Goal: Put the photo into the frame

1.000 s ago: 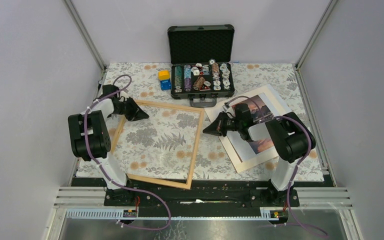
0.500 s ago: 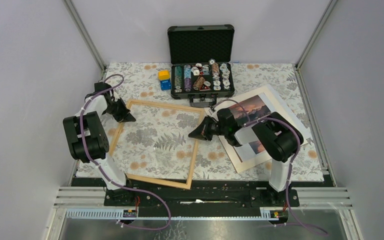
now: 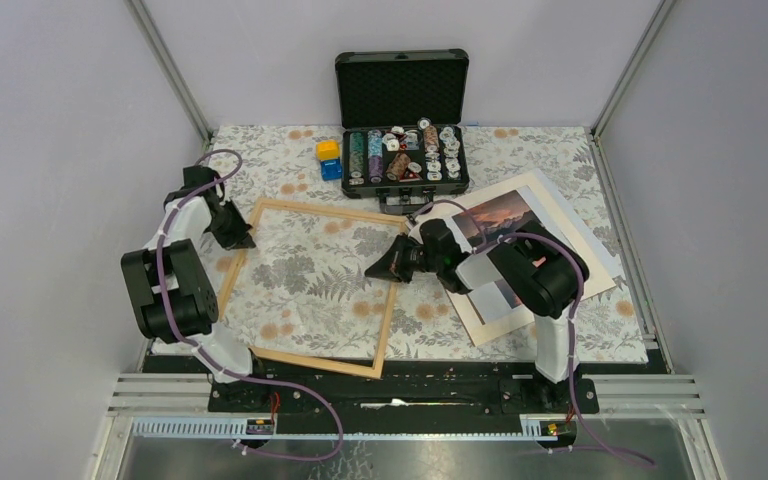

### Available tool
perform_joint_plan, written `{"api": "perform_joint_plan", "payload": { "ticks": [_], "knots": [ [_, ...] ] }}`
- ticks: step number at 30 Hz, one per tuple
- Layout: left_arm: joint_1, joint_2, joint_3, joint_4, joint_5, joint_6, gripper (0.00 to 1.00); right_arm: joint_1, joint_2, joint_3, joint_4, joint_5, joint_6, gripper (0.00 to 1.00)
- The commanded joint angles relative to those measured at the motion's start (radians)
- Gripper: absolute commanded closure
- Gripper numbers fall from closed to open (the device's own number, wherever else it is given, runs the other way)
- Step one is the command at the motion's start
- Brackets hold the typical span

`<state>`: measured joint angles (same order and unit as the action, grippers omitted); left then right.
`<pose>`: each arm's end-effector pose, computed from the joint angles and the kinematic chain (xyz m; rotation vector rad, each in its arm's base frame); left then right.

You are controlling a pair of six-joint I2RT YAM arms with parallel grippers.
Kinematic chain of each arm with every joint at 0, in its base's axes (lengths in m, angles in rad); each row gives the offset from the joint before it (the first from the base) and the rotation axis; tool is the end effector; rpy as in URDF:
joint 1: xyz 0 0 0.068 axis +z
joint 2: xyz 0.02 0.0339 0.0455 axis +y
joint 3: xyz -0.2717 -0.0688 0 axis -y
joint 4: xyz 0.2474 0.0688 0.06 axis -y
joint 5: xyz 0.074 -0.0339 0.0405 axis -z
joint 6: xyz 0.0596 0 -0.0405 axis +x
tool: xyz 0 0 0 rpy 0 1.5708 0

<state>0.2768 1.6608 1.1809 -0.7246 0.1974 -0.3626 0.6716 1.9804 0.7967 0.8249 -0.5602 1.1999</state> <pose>0.3293 0.0814 0.1994 -0.8222 2.6453 -0.2960 0.2885 0.2698 0.1126 0.1565 2.3194 1.6609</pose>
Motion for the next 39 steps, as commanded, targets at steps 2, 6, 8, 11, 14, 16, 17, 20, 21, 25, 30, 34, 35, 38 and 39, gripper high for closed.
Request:
{"api": "perform_joint_plan", "payload": {
  "ticks": [2,6,8,11,14,16,17,20,21,25,30,34,35,38,39],
  "knots": [
    [0.018,0.029,-0.011,0.098,-0.108,-0.016,1.0,0.013,0.028,0.048,0.027,0.036,0.012,1.0],
    [0.021,0.06,0.004,0.1,-0.111,-0.013,1.0,0.015,0.05,0.064,0.024,0.037,0.012,1.0],
    [0.023,0.073,0.008,0.104,-0.088,-0.019,1.0,0.015,0.059,0.067,0.023,0.038,0.011,1.0],
    [0.026,0.101,0.022,0.104,-0.049,-0.031,1.0,0.016,0.066,0.071,0.021,0.04,0.009,1.0],
    [0.026,0.118,0.025,0.115,-0.037,-0.039,1.0,0.015,0.07,0.077,0.012,0.047,0.003,1.0],
    [0.028,0.122,0.026,0.115,-0.042,-0.039,1.0,0.014,0.074,0.083,0.007,0.047,0.0,1.0],
    [0.03,0.123,0.027,0.118,-0.041,-0.039,1.0,0.015,0.075,0.084,0.007,0.047,0.0,1.0],
    [0.036,0.115,0.031,0.117,-0.034,-0.039,1.0,0.014,0.072,0.084,0.006,0.048,0.0,1.0],
    [0.035,0.109,0.032,0.116,-0.033,-0.039,1.0,0.014,0.071,0.083,0.006,0.048,0.0,1.0],
    [0.035,0.082,0.019,0.117,-0.032,-0.039,1.0,0.014,0.066,0.082,0.006,0.048,-0.003,1.0],
    [0.037,0.068,0.008,0.115,-0.031,-0.039,1.0,0.015,0.072,0.081,0.014,0.037,0.004,1.0],
    [0.037,0.037,-0.004,0.11,-0.039,-0.037,1.0,0.014,0.064,0.064,0.025,0.037,0.007,1.0],
    [0.036,0.034,-0.002,0.108,-0.032,-0.04,1.0,0.014,0.06,0.063,0.025,0.036,0.006,1.0],
    [0.036,0.035,0.006,0.108,-0.014,-0.045,1.0,0.015,0.054,0.06,0.025,0.042,0.006,1.0],
    [0.036,0.039,0.01,0.109,-0.018,-0.045,1.0,0.014,0.056,0.063,0.025,0.041,0.007,1.0]
  ]
}}
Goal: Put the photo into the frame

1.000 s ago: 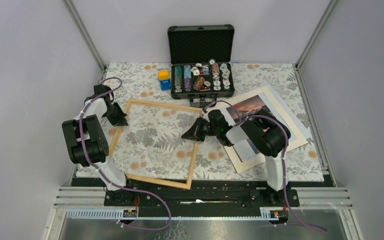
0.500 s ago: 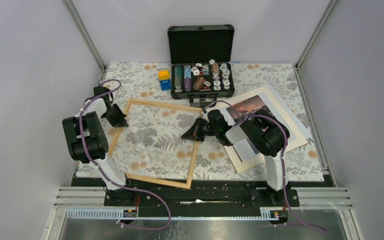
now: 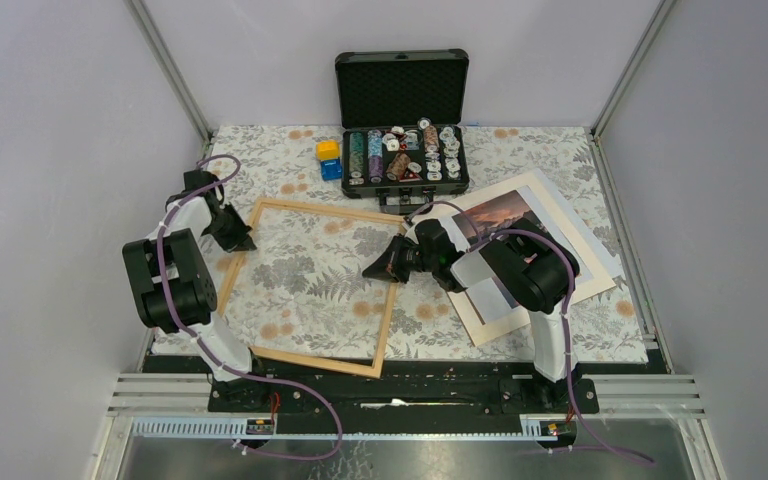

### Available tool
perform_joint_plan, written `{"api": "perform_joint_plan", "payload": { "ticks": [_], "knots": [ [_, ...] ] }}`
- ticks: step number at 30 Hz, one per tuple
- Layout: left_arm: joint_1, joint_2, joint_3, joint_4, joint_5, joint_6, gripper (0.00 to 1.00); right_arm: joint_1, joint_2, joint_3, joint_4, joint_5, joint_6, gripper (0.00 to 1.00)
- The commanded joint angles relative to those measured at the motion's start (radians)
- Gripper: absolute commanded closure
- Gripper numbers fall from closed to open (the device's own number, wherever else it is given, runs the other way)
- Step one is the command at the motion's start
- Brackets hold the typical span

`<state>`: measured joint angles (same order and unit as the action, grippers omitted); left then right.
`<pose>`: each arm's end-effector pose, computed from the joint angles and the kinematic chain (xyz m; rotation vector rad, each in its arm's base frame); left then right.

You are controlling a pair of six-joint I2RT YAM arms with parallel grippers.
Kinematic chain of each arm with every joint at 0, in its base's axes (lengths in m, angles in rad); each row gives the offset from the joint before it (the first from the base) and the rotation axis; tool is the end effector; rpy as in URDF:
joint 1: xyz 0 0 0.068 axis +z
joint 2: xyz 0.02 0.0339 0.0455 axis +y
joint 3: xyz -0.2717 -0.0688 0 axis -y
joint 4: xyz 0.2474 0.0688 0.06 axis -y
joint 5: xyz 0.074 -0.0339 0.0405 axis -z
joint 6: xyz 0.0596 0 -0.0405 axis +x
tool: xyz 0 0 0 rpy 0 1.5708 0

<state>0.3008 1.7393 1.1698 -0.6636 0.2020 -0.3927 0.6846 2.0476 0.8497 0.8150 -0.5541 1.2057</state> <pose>0.3380 0.0923 0.1736 -0.9055 2.6481 -0.3052 0.2950 0.2813 0.0998 0.1668 2.3505 1.6521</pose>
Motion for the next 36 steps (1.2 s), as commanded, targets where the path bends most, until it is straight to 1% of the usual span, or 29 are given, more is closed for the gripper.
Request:
{"api": "perform_joint_plan", "payload": {
  "ticks": [1,16,18,23,28,36],
  "knots": [
    [0.012,-0.033,0.022,0.047,-0.025,-0.015,1.0,0.001,-0.008,0.012,0.035,0.033,0.002,1.0],
    [0.022,0.018,0.037,0.071,-0.014,-0.026,1.0,0.001,0.001,0.02,0.036,0.042,0.008,1.0],
    [0.021,0.016,0.034,0.073,0.003,-0.025,1.0,0.001,-0.008,0.003,0.04,0.042,0.003,1.0],
    [0.023,-0.028,-0.004,0.065,-0.043,-0.01,1.0,0.001,-0.045,-0.025,0.045,0.037,-0.006,1.0],
    [0.023,-0.047,-0.003,0.069,-0.039,-0.02,1.0,0.001,-0.058,-0.038,0.049,0.039,-0.008,1.0],
    [0.024,-0.004,0.014,0.087,-0.026,-0.032,1.0,0.002,-0.027,-0.008,0.048,0.039,0.005,1.0]
  ]
}}
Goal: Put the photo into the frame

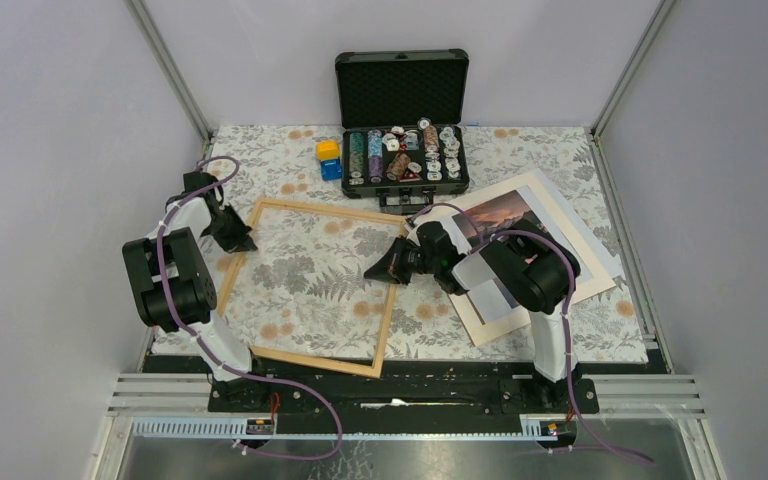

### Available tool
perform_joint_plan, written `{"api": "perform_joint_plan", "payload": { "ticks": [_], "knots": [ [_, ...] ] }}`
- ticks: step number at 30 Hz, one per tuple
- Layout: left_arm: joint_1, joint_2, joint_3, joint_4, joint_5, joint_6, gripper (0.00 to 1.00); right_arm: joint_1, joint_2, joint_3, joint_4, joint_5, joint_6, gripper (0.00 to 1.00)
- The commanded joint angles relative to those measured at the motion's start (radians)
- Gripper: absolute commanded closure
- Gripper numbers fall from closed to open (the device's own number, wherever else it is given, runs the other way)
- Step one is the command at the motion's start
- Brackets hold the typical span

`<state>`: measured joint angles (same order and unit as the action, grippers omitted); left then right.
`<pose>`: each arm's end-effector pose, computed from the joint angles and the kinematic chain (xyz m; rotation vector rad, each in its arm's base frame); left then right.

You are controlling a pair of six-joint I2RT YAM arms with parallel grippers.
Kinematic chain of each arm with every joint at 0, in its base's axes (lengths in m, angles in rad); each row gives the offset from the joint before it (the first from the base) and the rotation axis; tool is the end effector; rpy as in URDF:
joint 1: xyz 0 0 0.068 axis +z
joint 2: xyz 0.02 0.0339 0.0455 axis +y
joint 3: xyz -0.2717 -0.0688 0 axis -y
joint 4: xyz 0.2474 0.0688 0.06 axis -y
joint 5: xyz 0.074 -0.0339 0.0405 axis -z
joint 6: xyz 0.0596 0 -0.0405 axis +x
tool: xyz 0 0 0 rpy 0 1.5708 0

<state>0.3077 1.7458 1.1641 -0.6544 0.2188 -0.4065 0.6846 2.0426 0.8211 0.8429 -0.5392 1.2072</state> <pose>0.3379 0.0938 0.1704 -0.9301 2.6417 -0.3306 0.2911 0.2772 0.0973 0.1782 2.3407 1.6425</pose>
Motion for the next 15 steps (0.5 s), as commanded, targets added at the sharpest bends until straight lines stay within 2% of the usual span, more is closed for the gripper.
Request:
{"api": "perform_joint_plan", "payload": {
  "ticks": [1,9,15],
  "knots": [
    [0.018,-0.003,0.025,0.077,-0.044,-0.018,1.0,0.002,-0.017,0.029,0.018,0.022,0.004,1.0],
    [0.034,0.026,0.048,0.079,-0.029,-0.017,1.0,0.002,0.009,0.046,0.018,0.021,0.008,1.0],
    [0.036,-0.028,0.016,0.082,-0.027,-0.014,1.0,0.001,-0.018,0.013,0.023,0.027,-0.004,1.0]
  ]
}}
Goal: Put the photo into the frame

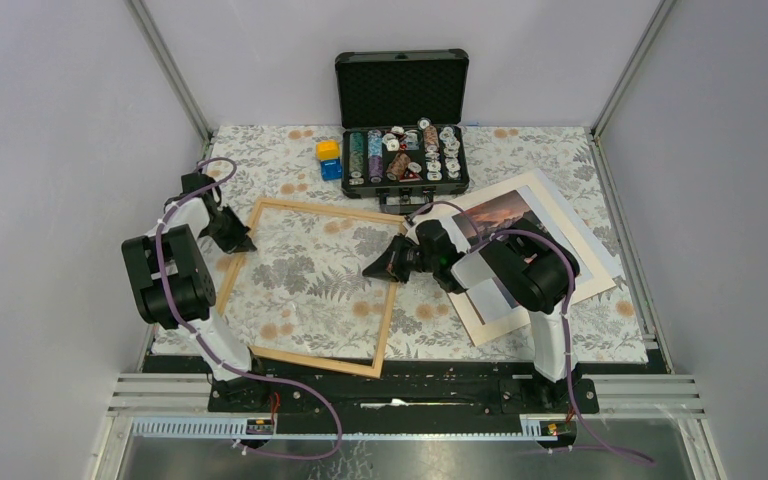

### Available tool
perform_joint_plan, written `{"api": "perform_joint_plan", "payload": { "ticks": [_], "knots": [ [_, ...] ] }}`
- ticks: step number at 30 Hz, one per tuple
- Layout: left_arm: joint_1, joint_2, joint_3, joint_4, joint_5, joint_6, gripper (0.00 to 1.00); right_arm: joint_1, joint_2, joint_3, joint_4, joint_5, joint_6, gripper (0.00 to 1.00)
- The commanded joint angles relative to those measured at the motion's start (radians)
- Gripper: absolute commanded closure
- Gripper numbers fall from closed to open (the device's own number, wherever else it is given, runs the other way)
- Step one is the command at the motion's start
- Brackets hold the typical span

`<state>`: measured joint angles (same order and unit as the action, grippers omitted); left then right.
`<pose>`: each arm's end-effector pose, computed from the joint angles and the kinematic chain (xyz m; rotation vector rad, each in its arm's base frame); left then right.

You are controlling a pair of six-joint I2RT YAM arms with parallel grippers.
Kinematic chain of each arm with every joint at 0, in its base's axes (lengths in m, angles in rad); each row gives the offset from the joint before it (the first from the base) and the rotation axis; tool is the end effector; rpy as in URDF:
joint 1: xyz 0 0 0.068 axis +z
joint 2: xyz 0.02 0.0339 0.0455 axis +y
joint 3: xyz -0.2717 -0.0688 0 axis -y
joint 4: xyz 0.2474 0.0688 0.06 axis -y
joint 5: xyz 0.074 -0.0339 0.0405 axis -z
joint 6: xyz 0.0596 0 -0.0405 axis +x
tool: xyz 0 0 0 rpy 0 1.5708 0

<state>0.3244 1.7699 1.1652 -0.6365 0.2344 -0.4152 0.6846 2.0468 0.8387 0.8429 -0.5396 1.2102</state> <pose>0.3400 0.0997 0.1637 -0.9618 2.6332 -0.3508 0.2946 0.2800 0.1003 0.1742 2.3275 1.6514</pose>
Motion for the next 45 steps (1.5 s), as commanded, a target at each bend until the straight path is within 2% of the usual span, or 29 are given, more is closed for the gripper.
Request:
{"api": "perform_joint_plan", "payload": {
  "ticks": [1,15,33,45],
  "knots": [
    [0.021,-0.056,0.015,0.063,-0.049,-0.005,1.0,0.002,-0.023,-0.006,0.021,0.031,-0.01,1.0],
    [0.021,-0.016,0.048,0.072,-0.021,-0.025,1.0,0.0,0.019,0.022,0.027,0.023,0.007,1.0],
    [0.021,-0.084,0.009,0.064,-0.044,-0.018,1.0,0.0,-0.008,-0.03,0.056,0.019,0.01,1.0],
    [0.03,-0.012,0.041,0.079,-0.044,-0.02,1.0,0.0,0.007,0.005,0.047,0.025,0.018,1.0]
  ]
}}
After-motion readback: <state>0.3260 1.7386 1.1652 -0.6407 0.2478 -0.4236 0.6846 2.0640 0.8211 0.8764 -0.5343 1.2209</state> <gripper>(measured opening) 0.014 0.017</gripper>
